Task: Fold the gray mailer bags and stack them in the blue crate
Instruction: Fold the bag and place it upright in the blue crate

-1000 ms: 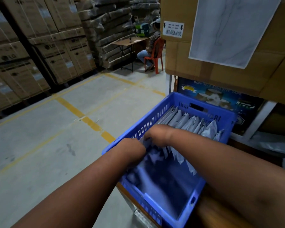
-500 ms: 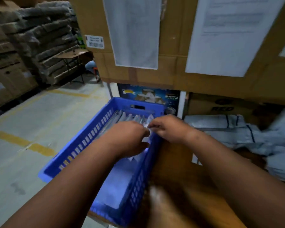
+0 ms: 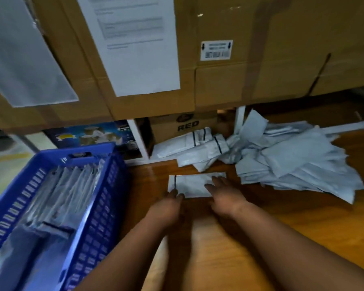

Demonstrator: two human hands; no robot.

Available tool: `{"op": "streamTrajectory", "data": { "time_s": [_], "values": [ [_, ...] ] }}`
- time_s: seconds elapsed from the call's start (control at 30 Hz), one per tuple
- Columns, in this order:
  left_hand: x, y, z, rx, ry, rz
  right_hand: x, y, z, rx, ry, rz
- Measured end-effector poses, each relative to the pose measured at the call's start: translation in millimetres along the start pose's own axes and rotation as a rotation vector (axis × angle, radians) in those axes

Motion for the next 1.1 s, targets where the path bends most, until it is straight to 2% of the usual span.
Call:
{"op": "streamTrajectory", "data": {
  "time_s": [0.13,0.23,0.3,0.47,0.73,0.9,1.1],
  "values": [
    [32.3,-11.6,48.2,0.066,-0.026,0.005,29.5,-19.2,18.1,0.035,0.122,-0.014],
    [60.0,-17.6,71.3,0.053,0.038,0.03,36.0,-21.9,17.0,-0.004,0.084,-0.014],
    [75.7,-22.8,68.3,0.042,0.002,0.032,34.9,-24.6,5.9,-0.045,0.044,-0.015],
    [95.8,-45.3,0.8,0.057,-0.07,-0.006,45.0,-37.1,-55.7,-0.15,-0.004,0.003],
    [141.9,-92.0,-121.3,0.196,-0.206,0.024,92.9,-62.1,-191.3,-0.275,-0.158,-0.001],
    [148.3,-116.0,-143.1,0.184,-0.267,0.029,98.0,-72.3,-222.7,-0.292,-0.187,-0.021],
    [137.5,-139.8,-122.3,0.196,-0.371,-0.022,78.8,-63.8,-196.0,-0.229,-0.25,0.01]
  ]
}}
Point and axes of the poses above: each hand's wrist, its own z-axis towards the middle knuckle, its own x-axis out of the palm, y = z × x, the point moved 1 cm from there along z, towards the middle knuckle, and after that the axes turned 8 degrees about -y, right-handed, at the moved point
